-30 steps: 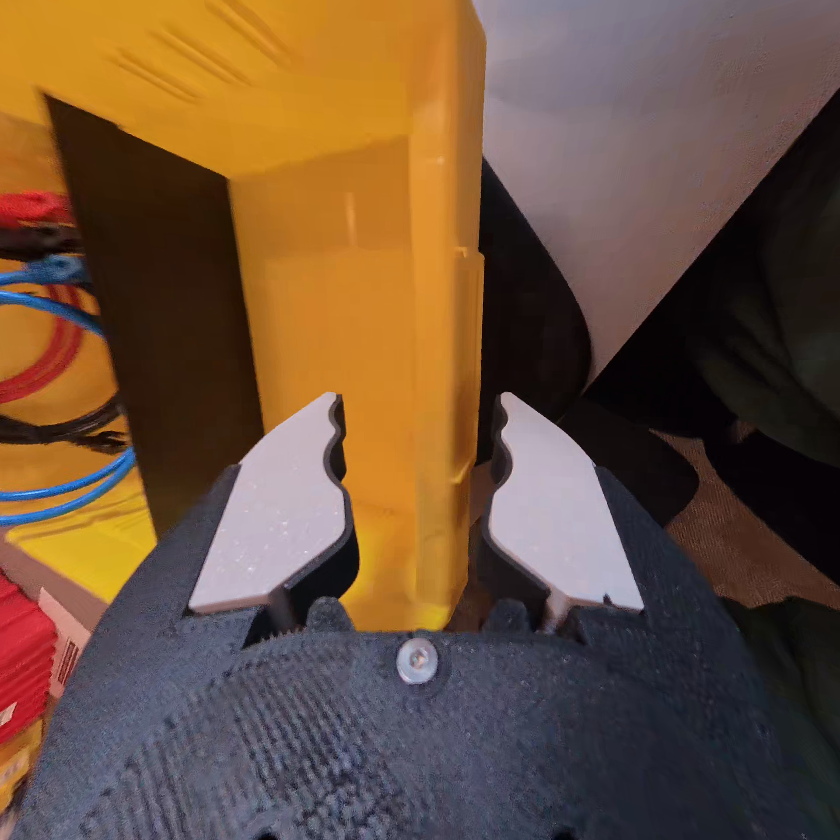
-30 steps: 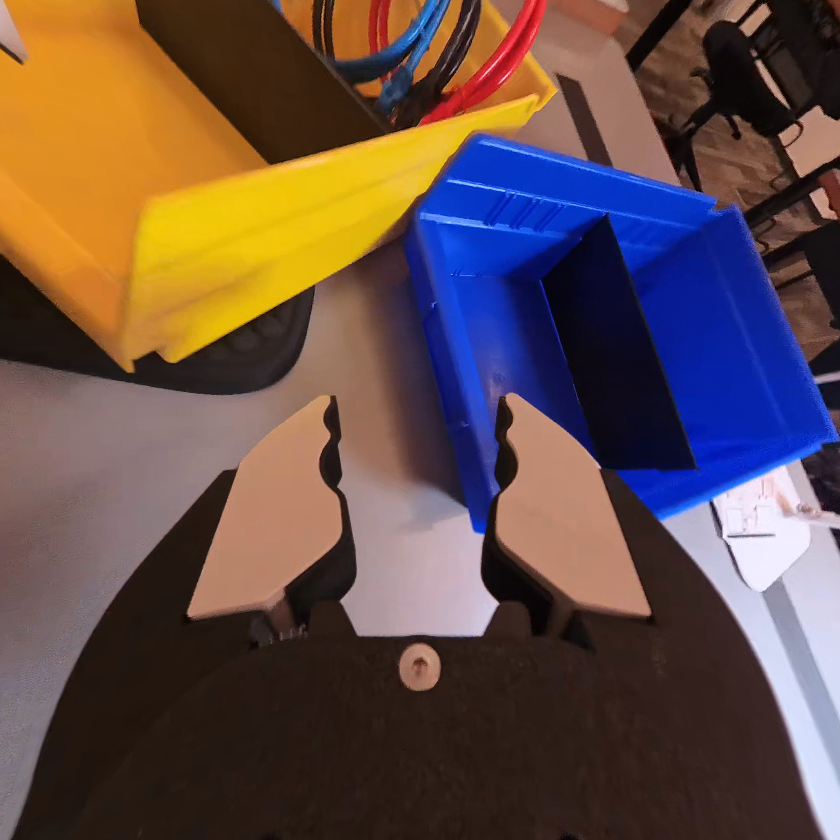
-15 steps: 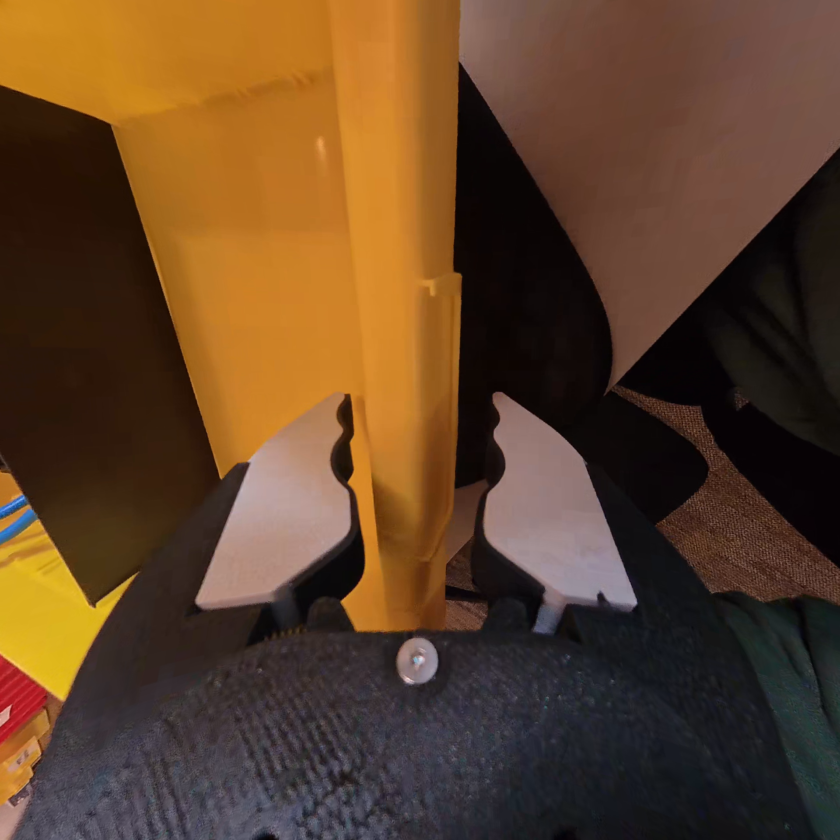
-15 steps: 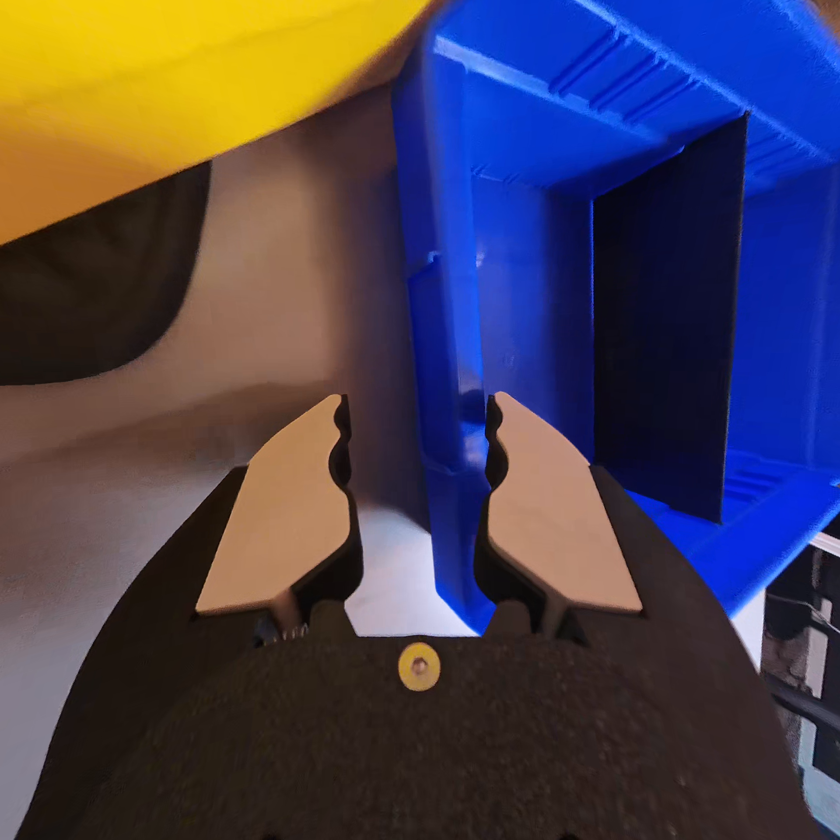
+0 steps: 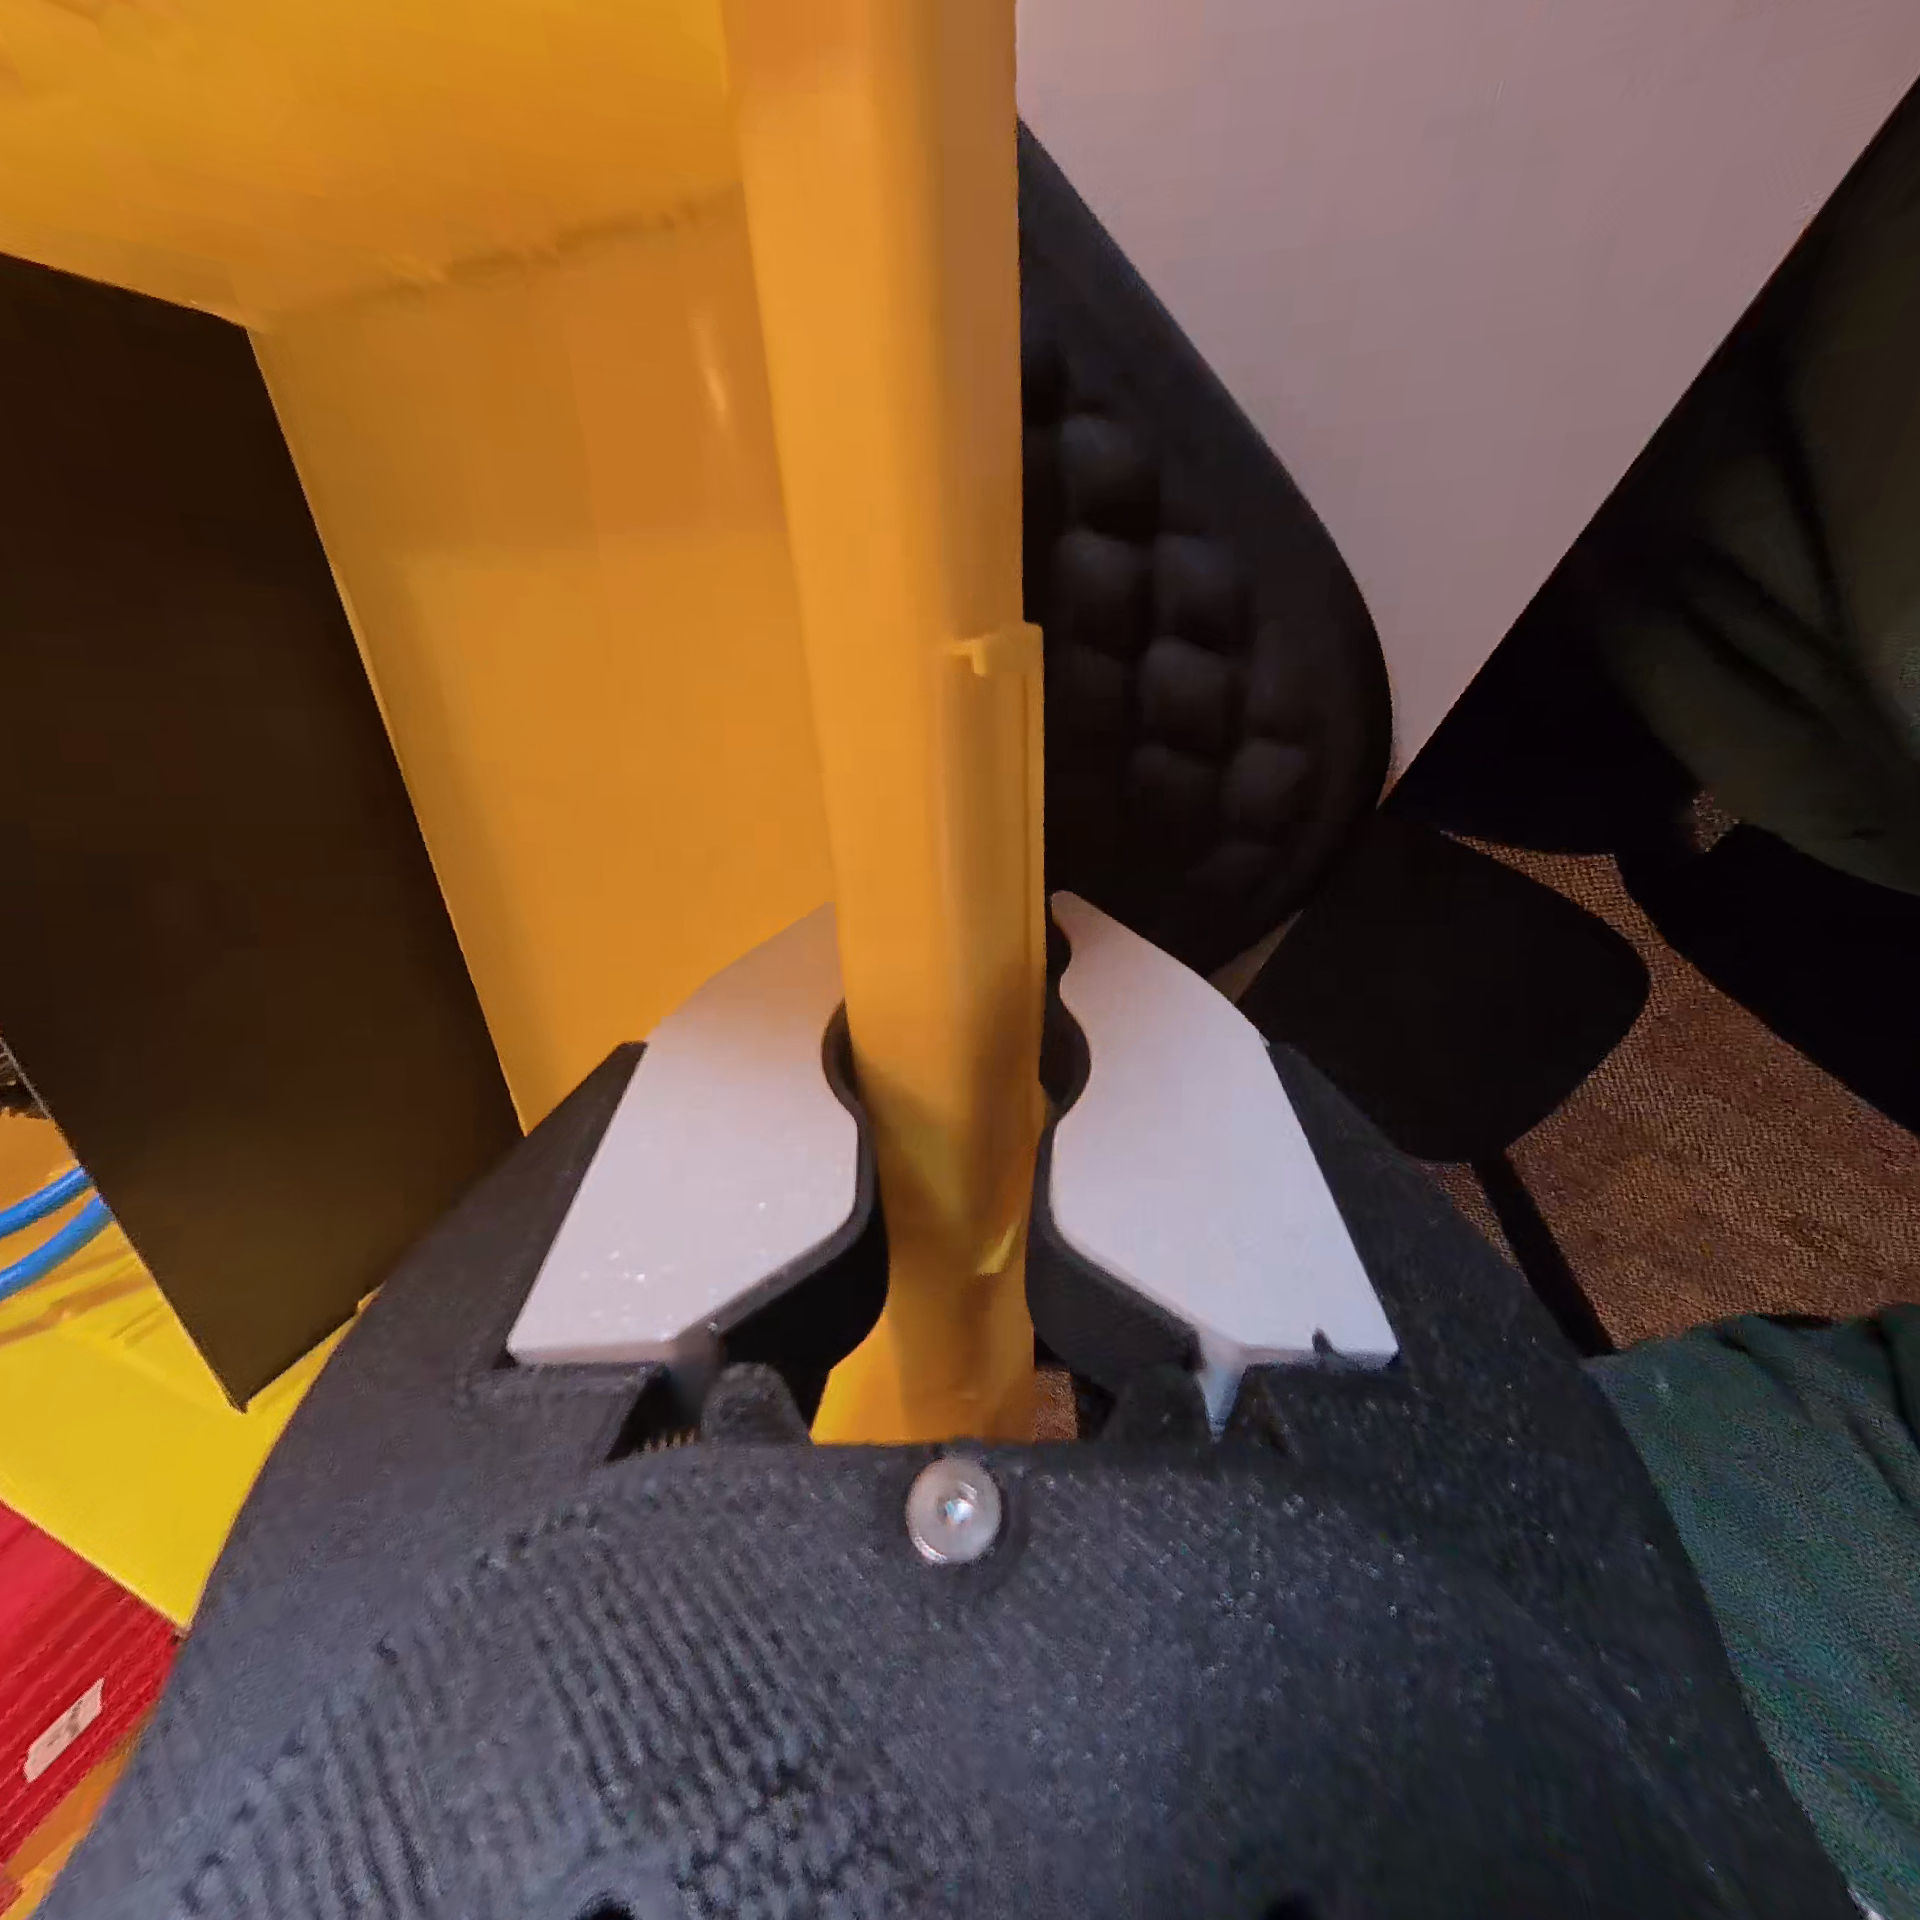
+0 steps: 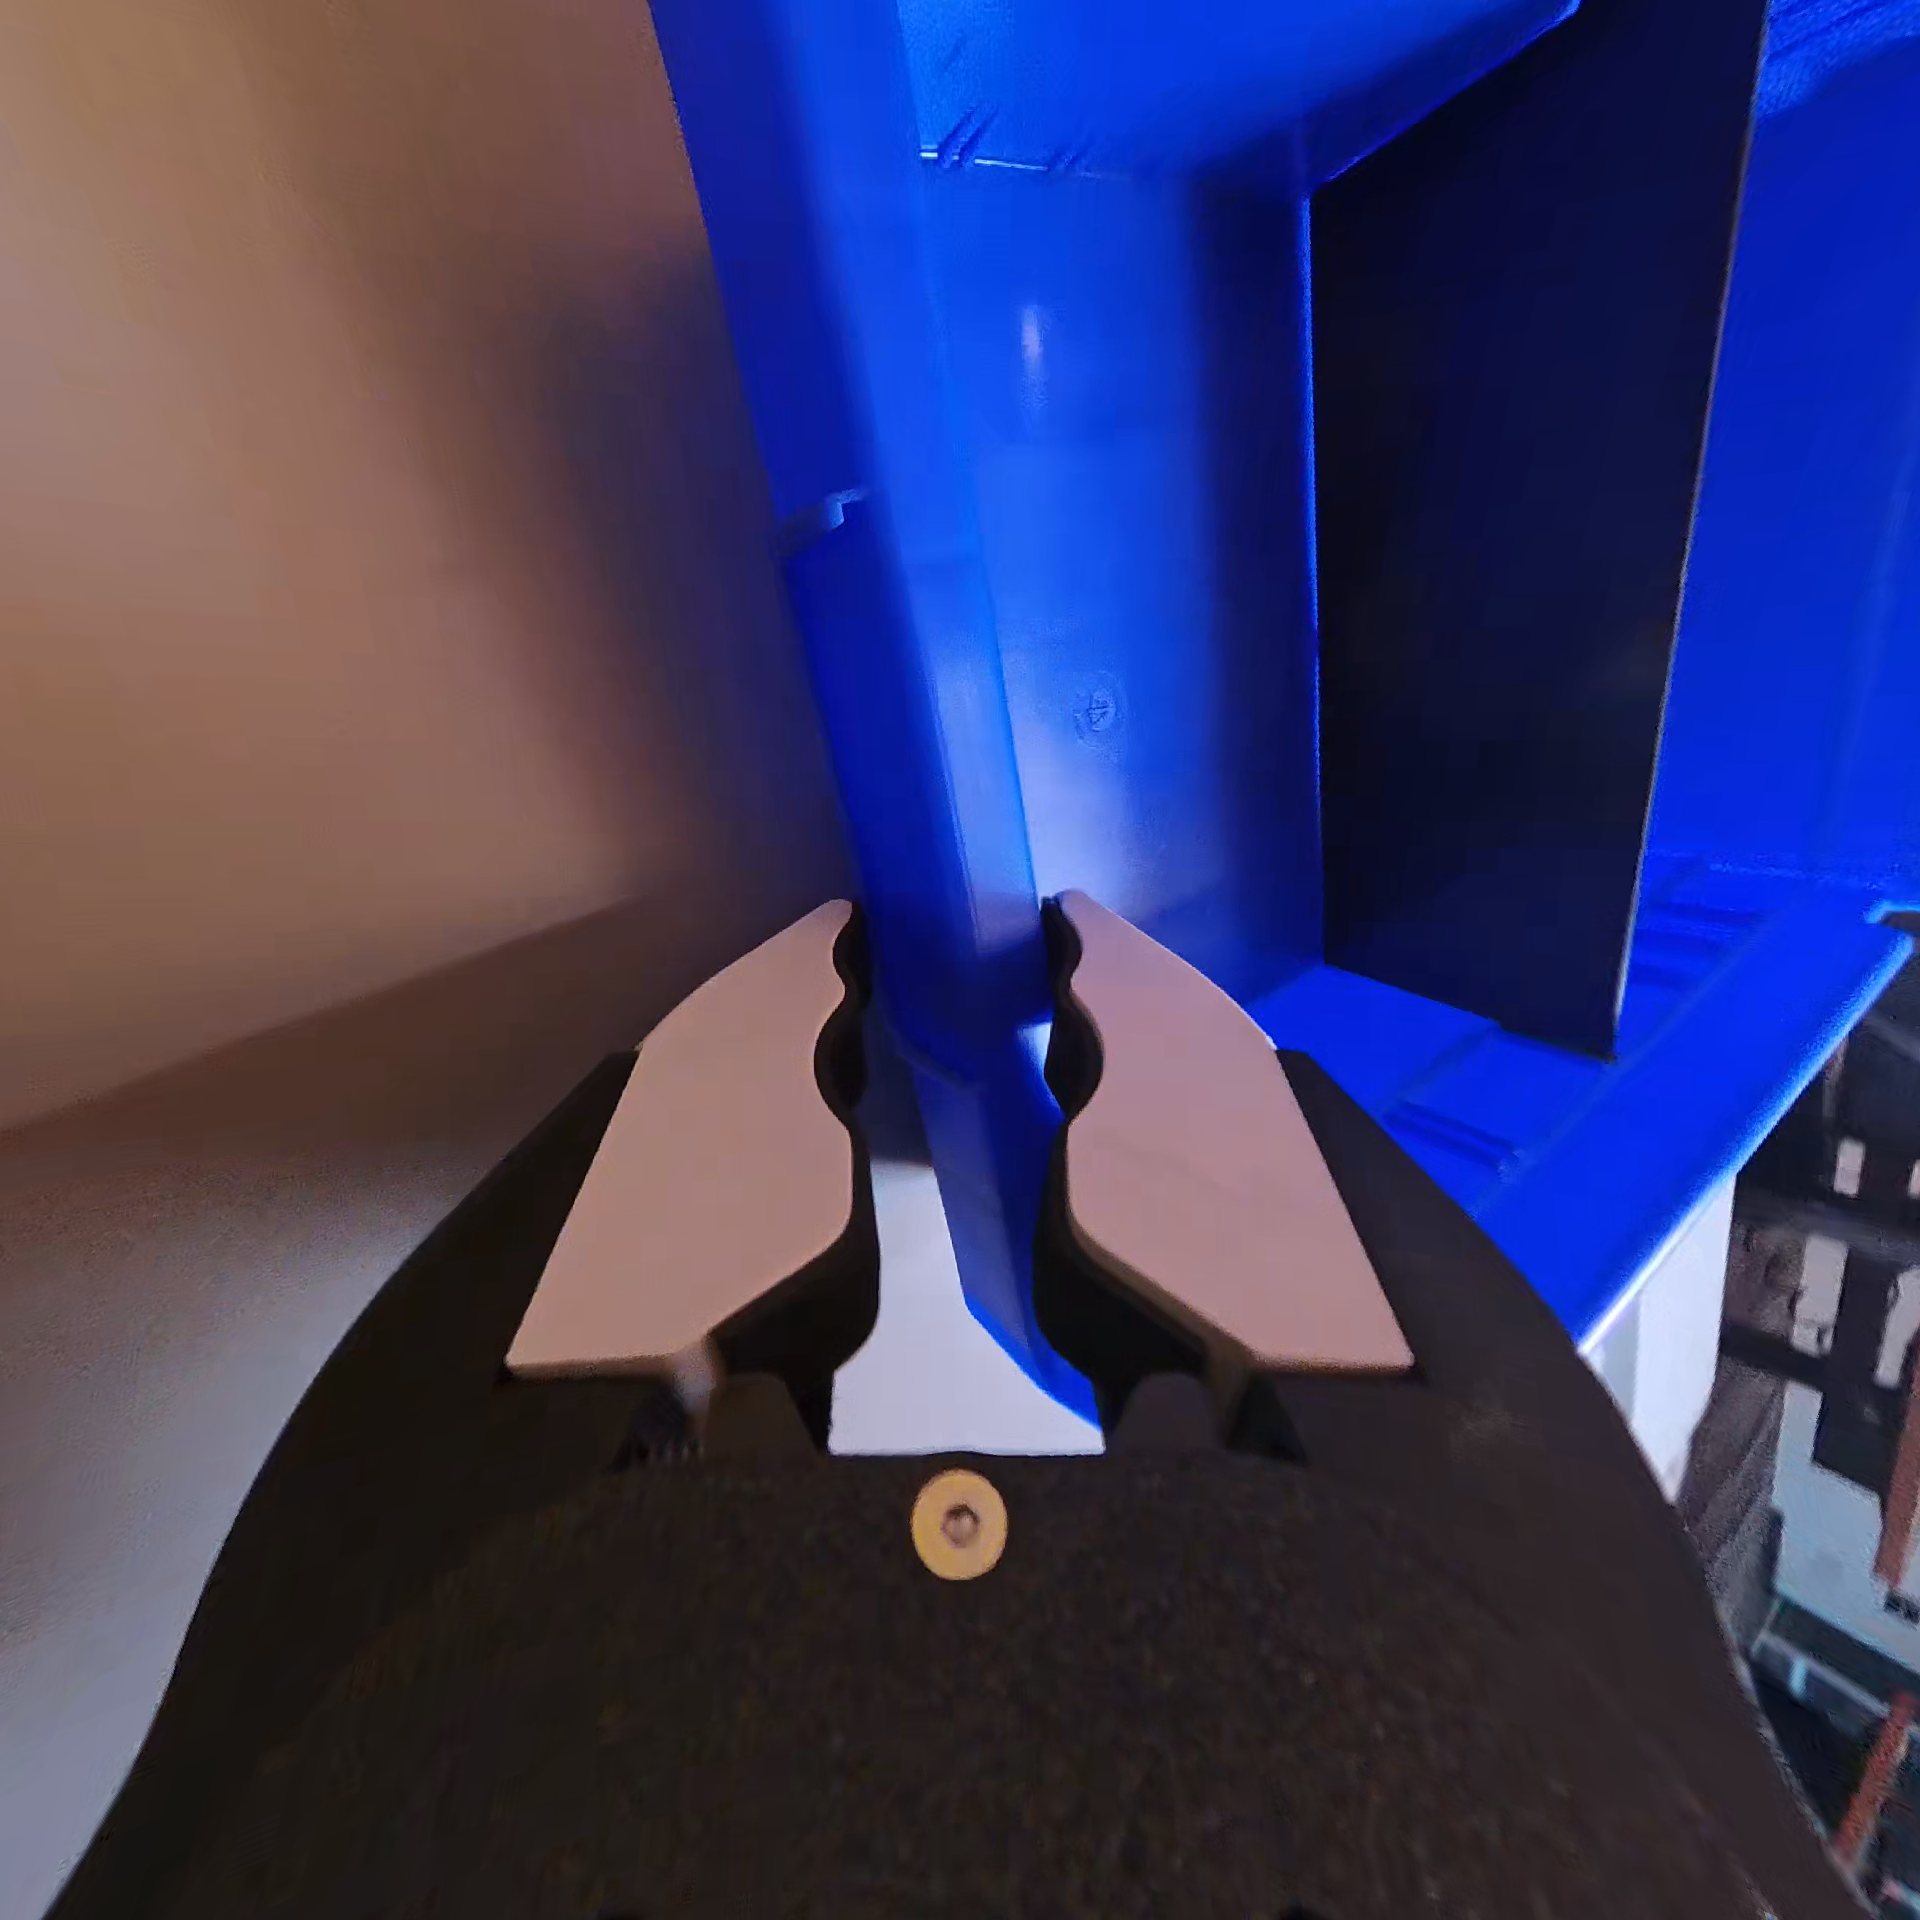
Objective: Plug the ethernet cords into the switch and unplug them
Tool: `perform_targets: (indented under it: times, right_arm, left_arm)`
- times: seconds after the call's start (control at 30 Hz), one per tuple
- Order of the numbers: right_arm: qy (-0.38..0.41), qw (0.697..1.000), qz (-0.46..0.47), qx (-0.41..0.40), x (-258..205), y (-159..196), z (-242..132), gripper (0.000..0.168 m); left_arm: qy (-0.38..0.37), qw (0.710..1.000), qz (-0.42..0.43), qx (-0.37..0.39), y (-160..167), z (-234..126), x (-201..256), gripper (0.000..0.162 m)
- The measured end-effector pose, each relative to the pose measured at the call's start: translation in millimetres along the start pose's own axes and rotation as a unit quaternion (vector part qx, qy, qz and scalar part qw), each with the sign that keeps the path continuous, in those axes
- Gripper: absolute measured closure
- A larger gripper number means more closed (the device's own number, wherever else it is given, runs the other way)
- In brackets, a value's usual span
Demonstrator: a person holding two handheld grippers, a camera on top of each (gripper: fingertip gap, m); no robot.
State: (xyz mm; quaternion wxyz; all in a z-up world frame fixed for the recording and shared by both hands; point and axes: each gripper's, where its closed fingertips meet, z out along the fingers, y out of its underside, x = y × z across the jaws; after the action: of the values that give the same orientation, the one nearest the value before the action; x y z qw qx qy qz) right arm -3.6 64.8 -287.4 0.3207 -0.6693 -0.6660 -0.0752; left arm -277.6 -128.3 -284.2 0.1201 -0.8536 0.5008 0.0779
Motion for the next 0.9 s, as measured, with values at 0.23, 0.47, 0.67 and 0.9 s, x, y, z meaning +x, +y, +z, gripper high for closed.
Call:
perform_targets:
  times: [0.23,0.47,0.67,0.9]
  right_arm:
    - [0.067,0.995,0.04,-0.059,33.0,119.2,-23.9,0.137]
    - [0.096,0.99,0.067,-0.077,91.1,199.3,-18.8,0.136]
    - [0.1,0.985,0.136,-0.041,120.3,212.6,-21.8,0.12]
    - [0.08,0.891,0.325,0.307,152.2,92.6,-83.8,0.117]
  left_arm:
    - [0.005,1.0,0.016,0.009,-0.8,-3.1,-28.3,0.133]
    - [-0.007,1.0,0.022,0.0,-27.3,26.2,-102.8,0.134]
    - [-0.028,1.0,0.003,0.006,-65.5,59.2,-155.7,0.134]
    - [-0.1,0.994,-0.041,0.031,-89.6,87.2,-202.1,0.132]
